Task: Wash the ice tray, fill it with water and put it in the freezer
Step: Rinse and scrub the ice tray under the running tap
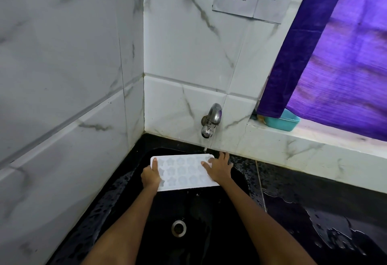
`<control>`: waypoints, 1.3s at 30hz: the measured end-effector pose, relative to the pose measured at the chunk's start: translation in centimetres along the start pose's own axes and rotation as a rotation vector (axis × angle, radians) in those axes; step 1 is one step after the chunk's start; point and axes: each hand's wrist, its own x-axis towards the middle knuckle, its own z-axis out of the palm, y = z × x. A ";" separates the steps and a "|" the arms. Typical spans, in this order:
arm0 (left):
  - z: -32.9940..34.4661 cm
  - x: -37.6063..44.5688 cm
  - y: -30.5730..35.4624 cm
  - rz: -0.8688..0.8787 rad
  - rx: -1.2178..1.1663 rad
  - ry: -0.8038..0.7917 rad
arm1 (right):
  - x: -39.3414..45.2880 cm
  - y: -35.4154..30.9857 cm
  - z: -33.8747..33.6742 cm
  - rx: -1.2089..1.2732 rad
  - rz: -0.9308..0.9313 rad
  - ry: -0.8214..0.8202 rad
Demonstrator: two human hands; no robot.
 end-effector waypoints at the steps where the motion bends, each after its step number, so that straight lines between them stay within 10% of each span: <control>1: 0.1 -0.1 0.1 -0.001 -0.002 -0.002 | 0.0 -0.1 0.2 -0.001 0.015 -0.070; 17: -1.0 0.7 -2.1 -0.019 0.011 0.054 | 0.0 0.6 0.2 -0.228 -0.090 -0.153; 26: -0.9 1.2 -2.6 0.009 -0.042 0.053 | -0.5 0.1 0.5 0.069 -0.024 -0.158; 31: -1.3 1.8 -3.1 0.048 -0.178 -0.135 | -1.1 0.7 1.0 0.619 0.169 0.002; 39: -2.4 1.1 -6.5 0.321 0.163 -0.358 | -3.7 4.4 3.2 0.376 0.142 0.074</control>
